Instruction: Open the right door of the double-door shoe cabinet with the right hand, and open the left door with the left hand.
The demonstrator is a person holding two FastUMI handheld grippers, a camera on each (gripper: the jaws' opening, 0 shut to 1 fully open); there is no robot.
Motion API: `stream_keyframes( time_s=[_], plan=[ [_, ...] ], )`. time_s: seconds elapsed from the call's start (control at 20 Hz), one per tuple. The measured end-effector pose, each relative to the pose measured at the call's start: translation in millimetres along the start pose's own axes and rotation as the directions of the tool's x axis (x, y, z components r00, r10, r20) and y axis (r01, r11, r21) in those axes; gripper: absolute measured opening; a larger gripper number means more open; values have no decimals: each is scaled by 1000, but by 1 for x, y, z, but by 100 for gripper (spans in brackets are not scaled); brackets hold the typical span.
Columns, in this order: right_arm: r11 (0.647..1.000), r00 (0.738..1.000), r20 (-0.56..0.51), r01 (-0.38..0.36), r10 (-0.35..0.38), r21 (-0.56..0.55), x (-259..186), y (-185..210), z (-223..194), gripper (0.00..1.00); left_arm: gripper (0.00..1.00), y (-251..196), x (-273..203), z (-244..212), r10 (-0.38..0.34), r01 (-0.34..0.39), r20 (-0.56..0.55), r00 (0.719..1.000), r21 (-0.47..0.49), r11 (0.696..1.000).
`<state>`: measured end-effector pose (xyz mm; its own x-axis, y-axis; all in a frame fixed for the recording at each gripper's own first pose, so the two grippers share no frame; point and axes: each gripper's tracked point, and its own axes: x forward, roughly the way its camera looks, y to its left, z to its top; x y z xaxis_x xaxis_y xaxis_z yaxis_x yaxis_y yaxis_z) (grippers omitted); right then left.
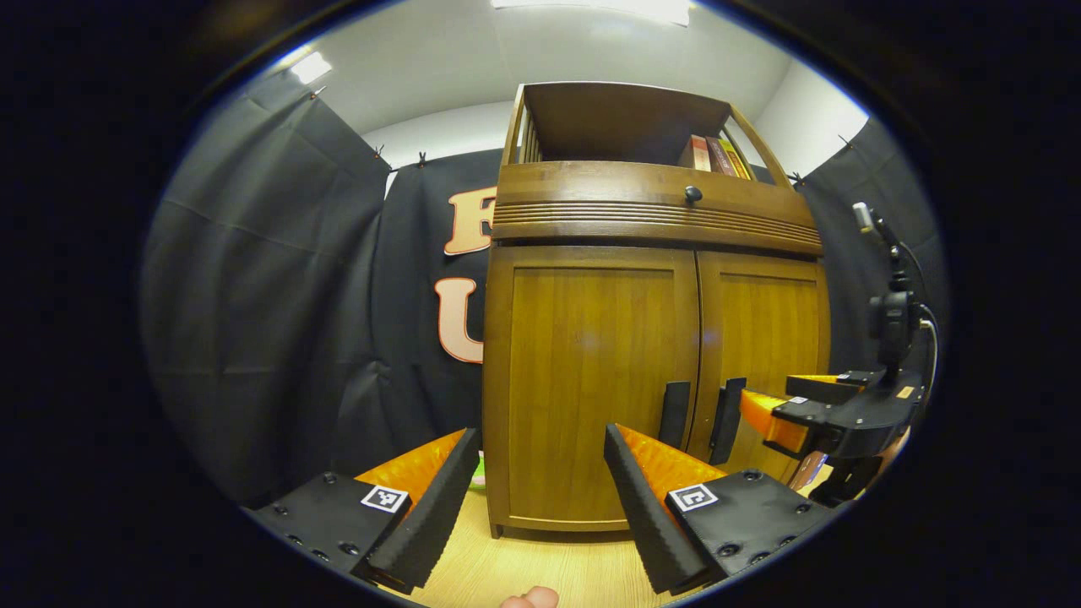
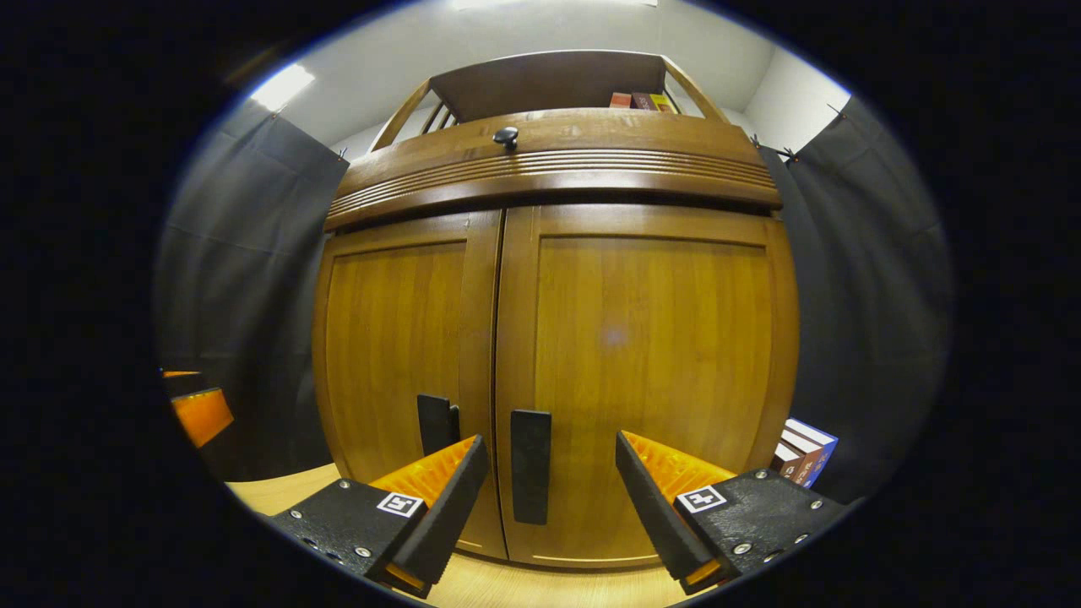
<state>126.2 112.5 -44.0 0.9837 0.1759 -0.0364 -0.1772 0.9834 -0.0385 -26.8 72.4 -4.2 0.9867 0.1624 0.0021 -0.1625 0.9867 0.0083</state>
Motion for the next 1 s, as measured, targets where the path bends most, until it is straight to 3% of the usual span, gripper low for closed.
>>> stream_keyframes(
  time_s=[0.3, 0.35, 0.4, 0.45, 0.5, 0.6, 0.65, 0.7, 0.75, 0.85, 0.9, 1.0],
  plan=[
    [997, 997, -20, 77, -77, -30, 38, -9, -20, 94, 99, 13, -10, 1, 33, -33, -7, 999, -5, 999],
    [996, 996, -31, 85, -85, -25, 41, -11, -24, 85, 99, 15, -10, 2, 39, -39, -5, 999, -1, 999],
    [996, 995, -45, 85, -85, -15, 44, -10, -29, 93, 99, 17, -12, 3, 45, -45, -3, 999, 5, 999],
    [996, 995, -57, 83, -84, -8, 46, -9, -34, 93, 99, 18, -11, 5, 52, -52, 0, 999, 11, 999],
    [997, 994, -64, 83, -83, -2, 48, -7, -37, 100, 99, 19, -12, 4, 54, -54, 2, 999, 14, 998],
    [996, 993, -81, 88, -88, -3, 54, -6, -45, 100, 99, 20, -11, 5, 53, -53, 5, 999, 12, 999],
    [996, 994, -66, 92, -92, -2, 54, -3, -43, 92, 99, 21, -11, 5, 53, -53, 3, 999, 10, 999],
    [996, 994, -62, 90, -90, 2, 54, 1, -43, 100, 99, 22, -11, 4, 54, -54, 0, 999, 10, 998],
    [996, 995, -50, 88, -88, -1, 53, 3, -42, 91, 99, 24, -10, 3, 57, -57, -5, 998, 10, 998],
    [997, 996, -36, 81, -81, 1, 53, 5, -43, 88, 99, 28, -8, 0, 63, -63, -12, 998, 11, 998],
    [997, 997, -37, 75, -74, 0, 53, 7, -45, 98, 99, 29, -8, 0, 63, -63, -14, 998, 11, 998],
    [999, 998, -42, 49, -49, 9, 54, 14, -48, 81, 98, 29, -6, -1, 61, -61, -20, 998, 13, 998]
  ],
)
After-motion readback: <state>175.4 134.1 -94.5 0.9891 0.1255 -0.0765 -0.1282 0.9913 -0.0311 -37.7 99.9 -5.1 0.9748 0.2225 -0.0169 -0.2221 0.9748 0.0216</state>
